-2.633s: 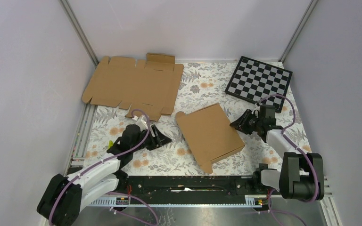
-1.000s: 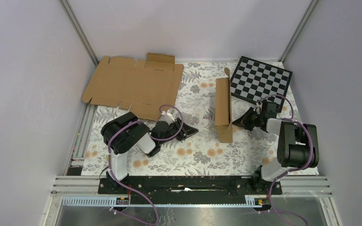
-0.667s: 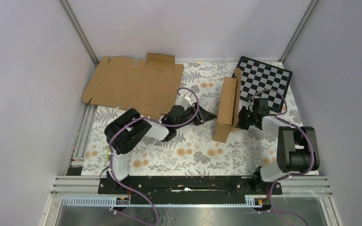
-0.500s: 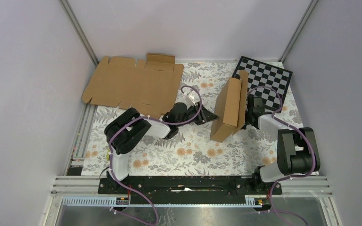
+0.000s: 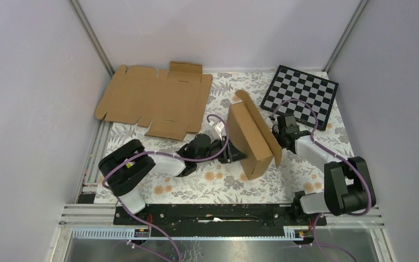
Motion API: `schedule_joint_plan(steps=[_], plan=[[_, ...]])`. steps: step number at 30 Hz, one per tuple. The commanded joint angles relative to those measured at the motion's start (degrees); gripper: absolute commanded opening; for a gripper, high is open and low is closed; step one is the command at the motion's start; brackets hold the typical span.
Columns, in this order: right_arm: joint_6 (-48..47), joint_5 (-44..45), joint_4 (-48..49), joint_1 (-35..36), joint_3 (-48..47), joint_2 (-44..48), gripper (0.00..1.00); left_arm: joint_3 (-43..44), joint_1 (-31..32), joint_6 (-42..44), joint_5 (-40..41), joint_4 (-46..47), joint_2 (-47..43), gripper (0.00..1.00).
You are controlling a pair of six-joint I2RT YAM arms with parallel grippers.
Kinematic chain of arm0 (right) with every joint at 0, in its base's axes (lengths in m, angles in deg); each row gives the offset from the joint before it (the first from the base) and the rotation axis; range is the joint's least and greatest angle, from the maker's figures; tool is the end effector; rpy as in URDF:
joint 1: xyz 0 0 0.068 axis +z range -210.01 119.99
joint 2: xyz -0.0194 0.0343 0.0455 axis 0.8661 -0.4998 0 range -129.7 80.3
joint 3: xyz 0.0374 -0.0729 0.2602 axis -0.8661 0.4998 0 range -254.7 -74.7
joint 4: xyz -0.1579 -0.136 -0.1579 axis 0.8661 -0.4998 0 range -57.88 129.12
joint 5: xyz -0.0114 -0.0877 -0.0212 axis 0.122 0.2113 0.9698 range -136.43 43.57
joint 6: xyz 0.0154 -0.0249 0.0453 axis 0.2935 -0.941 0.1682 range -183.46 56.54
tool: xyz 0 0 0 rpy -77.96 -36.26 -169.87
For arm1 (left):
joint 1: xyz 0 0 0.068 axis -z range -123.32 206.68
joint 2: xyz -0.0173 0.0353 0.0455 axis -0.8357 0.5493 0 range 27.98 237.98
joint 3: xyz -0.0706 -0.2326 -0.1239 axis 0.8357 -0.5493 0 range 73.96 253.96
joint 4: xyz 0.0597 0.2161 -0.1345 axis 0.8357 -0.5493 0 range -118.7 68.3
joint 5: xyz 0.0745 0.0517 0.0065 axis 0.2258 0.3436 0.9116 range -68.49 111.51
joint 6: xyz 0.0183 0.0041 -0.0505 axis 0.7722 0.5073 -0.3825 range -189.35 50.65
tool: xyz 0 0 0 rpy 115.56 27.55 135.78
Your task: Fold the paper box
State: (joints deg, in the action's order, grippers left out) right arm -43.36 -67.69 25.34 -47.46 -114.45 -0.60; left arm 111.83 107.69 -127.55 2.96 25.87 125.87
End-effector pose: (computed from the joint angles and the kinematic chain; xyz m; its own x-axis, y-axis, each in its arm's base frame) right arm 0.2547 0.0698 0.1703 -0.8898 0.1300 -0.4375 -0.1066 0.8729 0.4761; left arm 0.2025 -0.2680 0.1696 -0.8639 -0.2135 -0.4563 0.3760 0.3295 -0.8661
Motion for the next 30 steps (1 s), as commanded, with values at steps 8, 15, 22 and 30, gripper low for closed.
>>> schedule_joint_plan(steps=[8, 15, 22, 30], plan=[[0.6, 9.8, -2.5, 0.4, -1.3, 12.5, 0.53, -4.6, -1.0, 2.5, 0.2, -3.4, -9.4, 0.37], [2.8, 25.0, -6.0, 0.1, -5.5, 23.1, 0.78, 0.5, -2.4, 8.2, 2.3, -15.8, -14.3, 0.4], [7.4, 24.0, -8.7, 0.1, -8.6, 32.0, 1.0, 6.3, -3.4, 12.8, 1.4, -22.5, -14.4, 0.4], [12.0, 23.6, -14.7, 0.1, -13.1, 40.9, 1.0, 6.1, -6.1, 16.8, -1.7, -26.8, -18.2, 0.4]])
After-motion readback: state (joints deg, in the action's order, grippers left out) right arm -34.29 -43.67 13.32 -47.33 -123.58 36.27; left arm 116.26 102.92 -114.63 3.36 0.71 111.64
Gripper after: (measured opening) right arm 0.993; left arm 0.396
